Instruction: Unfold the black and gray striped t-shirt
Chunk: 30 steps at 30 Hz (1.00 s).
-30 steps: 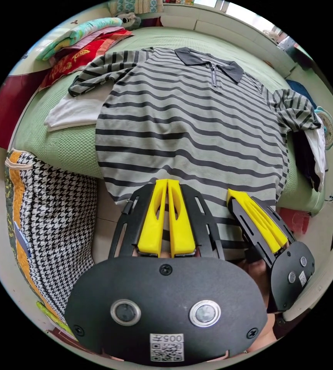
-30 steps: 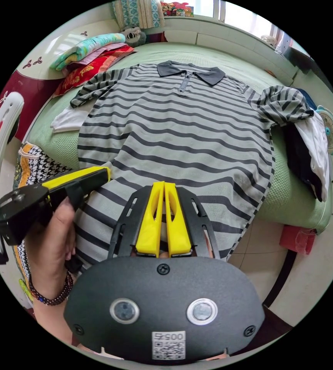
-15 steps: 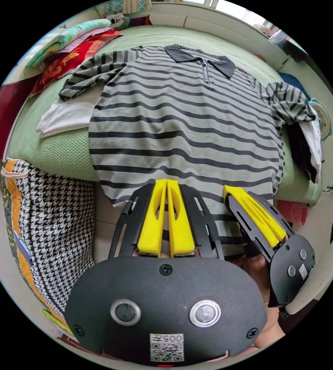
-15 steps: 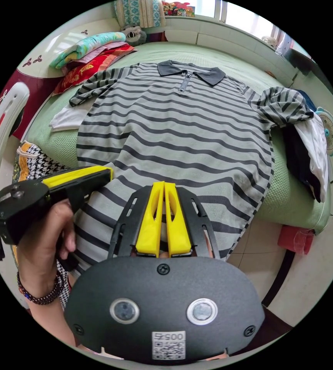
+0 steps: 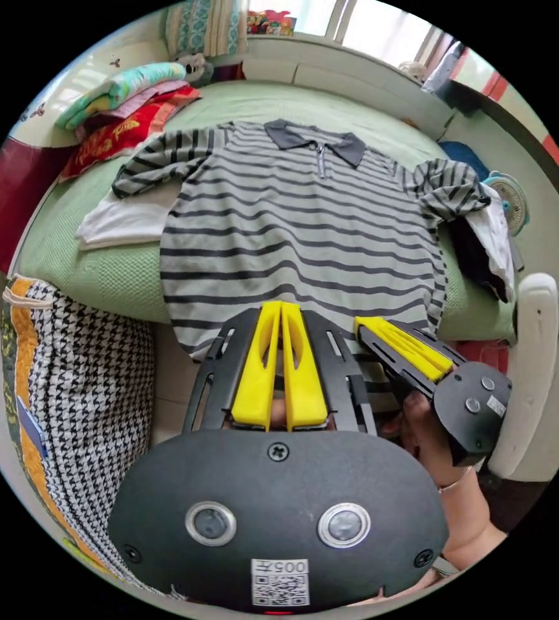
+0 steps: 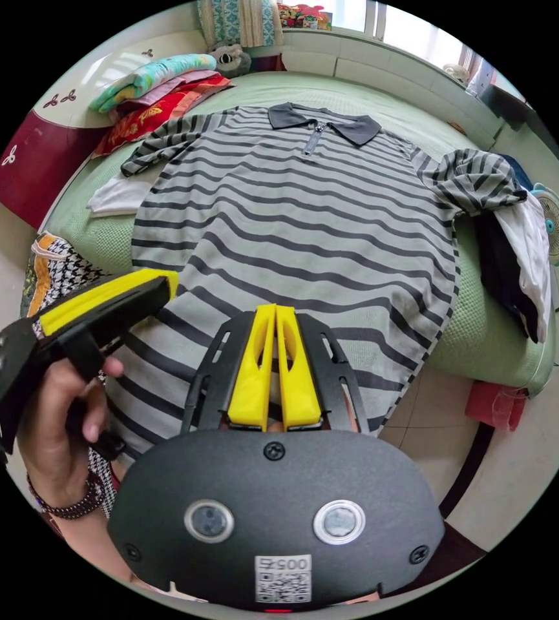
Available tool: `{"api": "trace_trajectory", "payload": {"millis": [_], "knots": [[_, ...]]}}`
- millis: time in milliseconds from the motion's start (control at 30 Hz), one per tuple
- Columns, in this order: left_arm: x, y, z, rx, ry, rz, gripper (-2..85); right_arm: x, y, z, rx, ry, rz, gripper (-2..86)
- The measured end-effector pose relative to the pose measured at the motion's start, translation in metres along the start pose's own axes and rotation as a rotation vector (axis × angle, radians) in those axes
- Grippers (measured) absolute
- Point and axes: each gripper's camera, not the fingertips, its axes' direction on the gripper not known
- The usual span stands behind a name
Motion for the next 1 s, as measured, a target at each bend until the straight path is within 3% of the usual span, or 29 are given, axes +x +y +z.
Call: {"api": "trace_trajectory", "payload": {"millis": [100, 367, 533, 667, 900, 1000], "knots": [[-0.02, 0.003, -0.019, 0.091, 0.017, -0.024, -0.2, 0.002, 0.0, -0.003, -0.002, -0.014, -0.015, -1.4], [-0.086, 0.003, -0.032, 0.111, 0.067, -0.07, -0.2, 0.008, -0.006, -0.013, -0.001, -0.072, -0.044, -1.2], [-0.131, -0.011, -0.037, 0.144, 0.076, -0.122, -0.3, -0.008, -0.025, -0.041, 0.171, -0.068, -0.123, -1.2], [-0.166, -0.042, -0.047, 0.188, 0.062, -0.147, -0.2, -0.036, -0.058, -0.057, 0.239, -0.013, -0.196, -1.1], [-0.205, -0.106, -0.062, 0.228, -0.07, -0.113, 0.1, -0.075, -0.129, -0.061, 0.274, -0.135, -0.312, 2.0], [-0.228, -0.126, -0.059, 0.223, -0.043, -0.152, 0.5, -0.084, -0.153, -0.063, 0.29, -0.145, -0.33, 4.6]]}}
